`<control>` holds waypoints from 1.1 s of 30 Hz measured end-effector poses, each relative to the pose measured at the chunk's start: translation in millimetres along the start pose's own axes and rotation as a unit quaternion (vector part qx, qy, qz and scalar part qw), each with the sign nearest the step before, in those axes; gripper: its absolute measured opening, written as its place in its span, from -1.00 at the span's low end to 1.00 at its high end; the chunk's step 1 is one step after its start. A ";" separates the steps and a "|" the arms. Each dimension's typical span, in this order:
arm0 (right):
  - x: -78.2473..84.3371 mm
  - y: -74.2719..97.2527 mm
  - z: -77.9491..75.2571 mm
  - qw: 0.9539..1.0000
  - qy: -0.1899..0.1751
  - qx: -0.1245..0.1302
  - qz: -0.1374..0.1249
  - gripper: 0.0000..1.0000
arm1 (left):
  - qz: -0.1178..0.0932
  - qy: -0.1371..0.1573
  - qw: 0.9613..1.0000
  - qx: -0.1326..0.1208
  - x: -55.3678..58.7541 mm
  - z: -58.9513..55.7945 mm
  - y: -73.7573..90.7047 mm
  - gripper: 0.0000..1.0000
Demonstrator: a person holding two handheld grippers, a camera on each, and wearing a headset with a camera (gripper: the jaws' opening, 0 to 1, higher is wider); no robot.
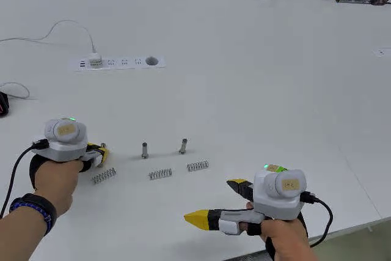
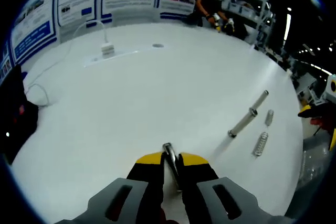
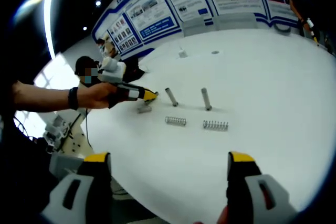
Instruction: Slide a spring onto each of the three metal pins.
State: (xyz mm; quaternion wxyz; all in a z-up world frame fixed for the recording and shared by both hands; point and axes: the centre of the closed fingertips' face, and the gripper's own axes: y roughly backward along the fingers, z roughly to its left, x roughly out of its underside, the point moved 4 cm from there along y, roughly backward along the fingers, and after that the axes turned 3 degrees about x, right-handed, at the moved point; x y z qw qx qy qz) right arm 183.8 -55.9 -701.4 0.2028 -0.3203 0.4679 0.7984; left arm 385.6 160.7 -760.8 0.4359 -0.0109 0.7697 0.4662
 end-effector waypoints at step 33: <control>8.4 -0.1 0.1 1.000 0.001 -0.007 0.022 0.83 | 0.063 -0.106 0.992 -0.016 -2.3 0.5 -9.4 -0.85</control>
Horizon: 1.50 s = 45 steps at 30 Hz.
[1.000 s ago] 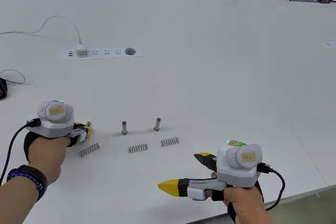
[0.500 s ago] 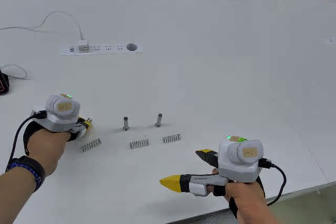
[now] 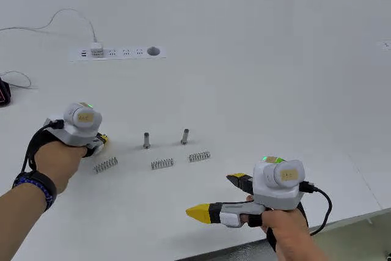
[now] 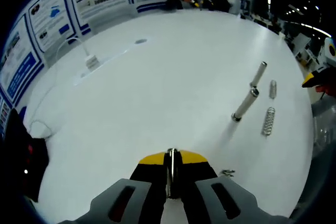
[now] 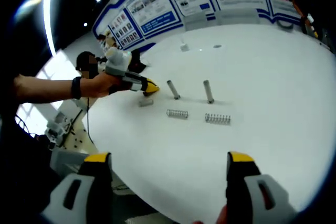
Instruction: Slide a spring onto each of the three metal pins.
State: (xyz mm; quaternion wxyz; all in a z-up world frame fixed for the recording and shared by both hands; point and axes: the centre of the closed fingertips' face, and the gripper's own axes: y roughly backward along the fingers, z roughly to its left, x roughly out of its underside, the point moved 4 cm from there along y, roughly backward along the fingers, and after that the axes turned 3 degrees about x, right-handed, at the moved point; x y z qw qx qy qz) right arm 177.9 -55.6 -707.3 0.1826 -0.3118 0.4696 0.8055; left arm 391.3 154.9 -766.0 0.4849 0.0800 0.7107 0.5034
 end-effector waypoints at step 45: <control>-8.7 1.6 5.7 1.000 0.018 -0.003 -0.008 0.84 | -0.043 0.066 0.997 -0.012 19.5 4.5 72.5 -0.85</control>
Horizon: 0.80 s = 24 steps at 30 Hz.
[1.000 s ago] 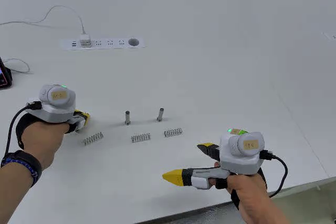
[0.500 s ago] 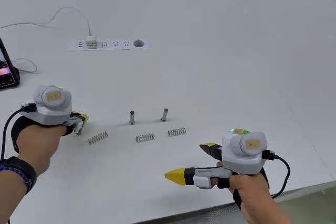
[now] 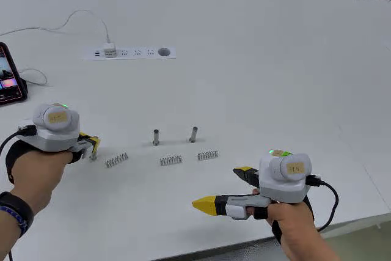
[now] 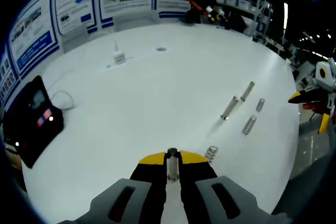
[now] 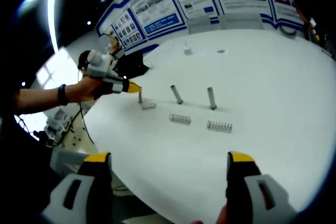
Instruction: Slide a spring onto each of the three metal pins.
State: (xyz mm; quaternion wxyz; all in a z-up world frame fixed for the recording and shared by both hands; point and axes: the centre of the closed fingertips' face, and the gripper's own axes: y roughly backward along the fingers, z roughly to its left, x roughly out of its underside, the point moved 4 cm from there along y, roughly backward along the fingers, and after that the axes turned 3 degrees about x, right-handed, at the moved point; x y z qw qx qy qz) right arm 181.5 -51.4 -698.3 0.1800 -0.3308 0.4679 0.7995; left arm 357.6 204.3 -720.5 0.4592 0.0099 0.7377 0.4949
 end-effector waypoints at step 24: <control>1.1 -2.3 3.5 1.000 0.001 -0.003 0.002 0.84 | -0.002 0.006 1.000 -0.007 17.0 1.4 17.8 -0.85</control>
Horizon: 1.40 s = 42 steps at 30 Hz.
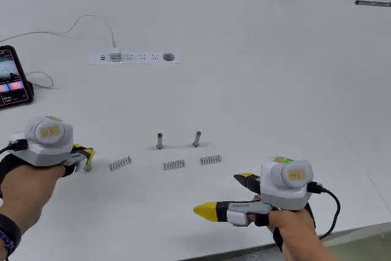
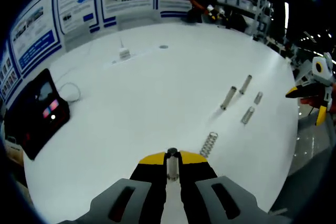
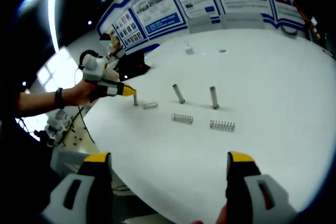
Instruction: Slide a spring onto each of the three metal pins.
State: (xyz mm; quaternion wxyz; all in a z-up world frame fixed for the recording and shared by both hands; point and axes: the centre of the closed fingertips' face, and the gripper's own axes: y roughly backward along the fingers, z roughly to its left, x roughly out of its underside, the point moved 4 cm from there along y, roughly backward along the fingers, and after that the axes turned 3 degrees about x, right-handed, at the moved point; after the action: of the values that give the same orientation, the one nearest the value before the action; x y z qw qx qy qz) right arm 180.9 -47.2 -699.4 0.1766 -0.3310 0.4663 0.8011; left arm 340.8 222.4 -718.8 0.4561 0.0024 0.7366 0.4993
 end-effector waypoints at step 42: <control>3.2 0.1 0.6 1.000 0.000 0.000 0.001 0.84 | 0.000 -0.019 1.000 0.000 7.9 -0.2 5.3 -0.83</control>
State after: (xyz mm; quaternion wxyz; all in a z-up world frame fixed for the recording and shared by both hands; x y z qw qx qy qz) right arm 178.3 -46.8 -701.3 0.1758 -0.3300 0.4667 0.8015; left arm 333.7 228.6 -720.1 0.4701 0.0115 0.7278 0.4992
